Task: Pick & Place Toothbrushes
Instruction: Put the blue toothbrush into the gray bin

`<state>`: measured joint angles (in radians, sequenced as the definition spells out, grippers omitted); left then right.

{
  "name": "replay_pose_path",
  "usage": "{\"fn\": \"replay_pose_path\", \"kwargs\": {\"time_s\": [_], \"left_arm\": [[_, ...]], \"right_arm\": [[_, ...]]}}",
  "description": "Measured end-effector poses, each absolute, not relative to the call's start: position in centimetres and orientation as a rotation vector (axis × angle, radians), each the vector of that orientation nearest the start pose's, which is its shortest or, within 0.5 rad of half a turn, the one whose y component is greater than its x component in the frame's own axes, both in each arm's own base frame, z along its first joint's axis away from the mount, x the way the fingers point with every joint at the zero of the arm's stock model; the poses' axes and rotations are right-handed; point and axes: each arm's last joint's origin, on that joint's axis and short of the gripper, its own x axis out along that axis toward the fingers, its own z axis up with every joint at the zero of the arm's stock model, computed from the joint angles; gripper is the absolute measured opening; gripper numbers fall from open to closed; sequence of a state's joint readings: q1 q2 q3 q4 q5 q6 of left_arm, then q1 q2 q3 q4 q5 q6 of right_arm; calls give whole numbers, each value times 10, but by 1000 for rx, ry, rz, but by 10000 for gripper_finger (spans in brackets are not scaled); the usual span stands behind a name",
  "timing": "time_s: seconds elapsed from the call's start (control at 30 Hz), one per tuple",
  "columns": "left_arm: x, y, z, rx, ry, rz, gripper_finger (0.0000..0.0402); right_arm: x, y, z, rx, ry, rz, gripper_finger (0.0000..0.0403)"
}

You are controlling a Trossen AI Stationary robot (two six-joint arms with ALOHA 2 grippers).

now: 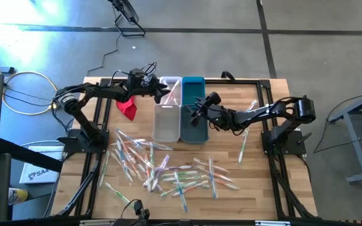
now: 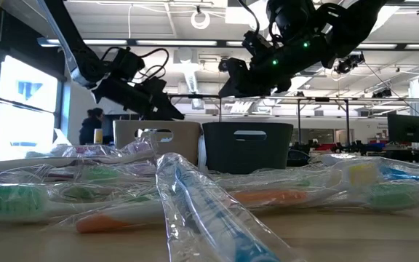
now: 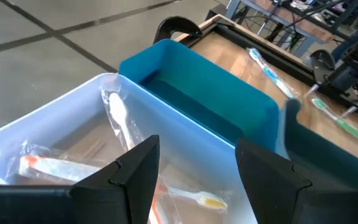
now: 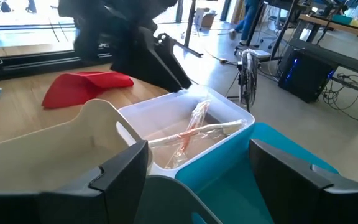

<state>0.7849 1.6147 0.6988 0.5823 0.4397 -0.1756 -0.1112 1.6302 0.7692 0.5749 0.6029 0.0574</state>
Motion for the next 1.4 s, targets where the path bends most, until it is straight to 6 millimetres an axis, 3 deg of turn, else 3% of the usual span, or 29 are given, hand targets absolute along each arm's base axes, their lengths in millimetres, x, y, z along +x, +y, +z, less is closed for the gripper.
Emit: {"fn": "replay_pose_path", "kwargs": {"time_s": [0.23, 0.53, 0.93, 1.4], "left_arm": [[218, 191, 183, -333, 238, 362, 207], [215, 154, 188, -264, 181, 360, 207], [229, 124, 187, -255, 198, 250, 207], [242, 97, 187, -245, 217, 138, 207]], "right_arm": [[325, -53, 193, -18, 274, -717, 270], [323, -53, 190, -27, 312, -717, 270], [322, -49, 187, 30, 330, -718, 270], [320, -39, 188, -37, 382, -675, 270]]}}
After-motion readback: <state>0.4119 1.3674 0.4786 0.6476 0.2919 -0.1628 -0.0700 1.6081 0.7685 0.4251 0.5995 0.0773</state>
